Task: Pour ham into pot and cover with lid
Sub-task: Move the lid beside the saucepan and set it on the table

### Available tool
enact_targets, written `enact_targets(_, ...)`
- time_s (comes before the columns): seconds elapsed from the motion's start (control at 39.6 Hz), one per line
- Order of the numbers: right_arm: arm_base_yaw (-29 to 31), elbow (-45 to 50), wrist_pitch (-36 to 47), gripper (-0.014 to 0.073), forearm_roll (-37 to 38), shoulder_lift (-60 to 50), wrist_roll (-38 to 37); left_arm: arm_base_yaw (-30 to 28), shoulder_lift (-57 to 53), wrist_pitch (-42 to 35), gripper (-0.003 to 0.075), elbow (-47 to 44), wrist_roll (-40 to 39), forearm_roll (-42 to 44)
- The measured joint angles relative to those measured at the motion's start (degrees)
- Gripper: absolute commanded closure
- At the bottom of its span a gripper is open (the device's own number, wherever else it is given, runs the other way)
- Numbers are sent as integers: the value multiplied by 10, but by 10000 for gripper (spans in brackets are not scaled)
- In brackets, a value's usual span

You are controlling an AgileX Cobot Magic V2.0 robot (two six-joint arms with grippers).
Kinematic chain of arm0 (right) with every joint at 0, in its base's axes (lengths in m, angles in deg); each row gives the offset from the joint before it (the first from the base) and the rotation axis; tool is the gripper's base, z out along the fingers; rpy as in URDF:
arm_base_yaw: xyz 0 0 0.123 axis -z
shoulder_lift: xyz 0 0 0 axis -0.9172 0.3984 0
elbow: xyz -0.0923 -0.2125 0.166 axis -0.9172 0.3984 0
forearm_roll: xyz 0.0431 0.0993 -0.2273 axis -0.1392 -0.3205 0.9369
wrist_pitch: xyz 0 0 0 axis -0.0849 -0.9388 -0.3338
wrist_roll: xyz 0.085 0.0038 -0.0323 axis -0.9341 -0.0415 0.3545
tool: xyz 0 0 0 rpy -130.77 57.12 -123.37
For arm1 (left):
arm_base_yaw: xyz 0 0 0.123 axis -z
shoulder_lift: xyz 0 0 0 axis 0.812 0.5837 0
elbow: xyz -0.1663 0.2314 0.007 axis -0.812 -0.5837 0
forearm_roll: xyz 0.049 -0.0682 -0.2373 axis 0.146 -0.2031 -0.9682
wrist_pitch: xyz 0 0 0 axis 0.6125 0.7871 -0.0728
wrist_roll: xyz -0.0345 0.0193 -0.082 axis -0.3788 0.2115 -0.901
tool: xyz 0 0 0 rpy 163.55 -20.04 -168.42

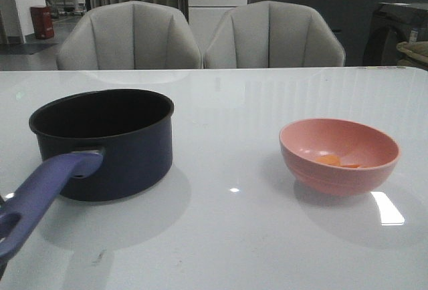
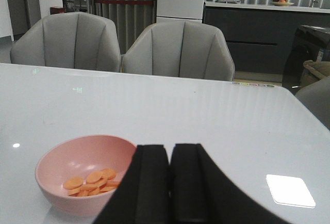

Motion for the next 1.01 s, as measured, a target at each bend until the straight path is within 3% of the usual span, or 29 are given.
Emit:
enact_targets(0.25,0,0,0,458,0,0,0,10,-63,10,113,-4,0,7)
enact_targets(0.63,0,0,0,458,0,0,0,82,-208,11,113,-37,0,9)
enact_targets(1.01,0,0,0,458,0,0,0,108,-466,-89,113,-165,0,-6)
